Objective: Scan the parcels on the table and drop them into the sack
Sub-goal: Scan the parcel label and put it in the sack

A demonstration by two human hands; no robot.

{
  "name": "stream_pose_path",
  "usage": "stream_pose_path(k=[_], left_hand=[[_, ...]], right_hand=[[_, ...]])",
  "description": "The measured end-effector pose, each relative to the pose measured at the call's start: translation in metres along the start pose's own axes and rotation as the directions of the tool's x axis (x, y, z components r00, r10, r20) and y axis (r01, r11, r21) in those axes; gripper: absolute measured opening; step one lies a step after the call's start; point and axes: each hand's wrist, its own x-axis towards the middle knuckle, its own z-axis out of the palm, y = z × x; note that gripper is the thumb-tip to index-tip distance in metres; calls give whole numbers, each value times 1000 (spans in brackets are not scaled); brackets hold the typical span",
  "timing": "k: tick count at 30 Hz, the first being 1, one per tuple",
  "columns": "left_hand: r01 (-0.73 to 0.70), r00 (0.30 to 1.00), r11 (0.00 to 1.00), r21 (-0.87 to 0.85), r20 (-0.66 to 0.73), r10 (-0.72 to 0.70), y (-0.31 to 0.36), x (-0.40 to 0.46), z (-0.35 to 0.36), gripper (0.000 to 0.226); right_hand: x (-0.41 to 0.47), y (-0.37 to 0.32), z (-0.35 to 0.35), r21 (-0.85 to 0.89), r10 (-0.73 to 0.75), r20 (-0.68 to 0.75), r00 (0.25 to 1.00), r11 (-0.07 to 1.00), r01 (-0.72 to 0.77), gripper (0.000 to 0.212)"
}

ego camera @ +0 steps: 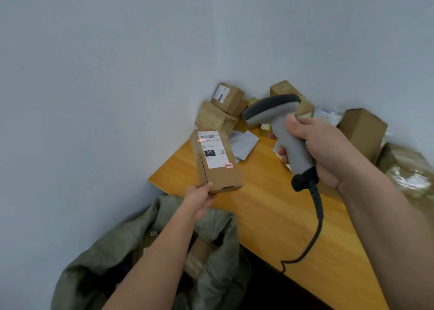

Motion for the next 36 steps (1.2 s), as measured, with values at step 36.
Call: stream_pose_path(k=[36], left_hand=[[266, 706, 960, 89, -697, -131, -118, -58, -153, 67]], right_hand=[[7, 39, 32, -209, 244, 169, 955, 956, -207, 25]])
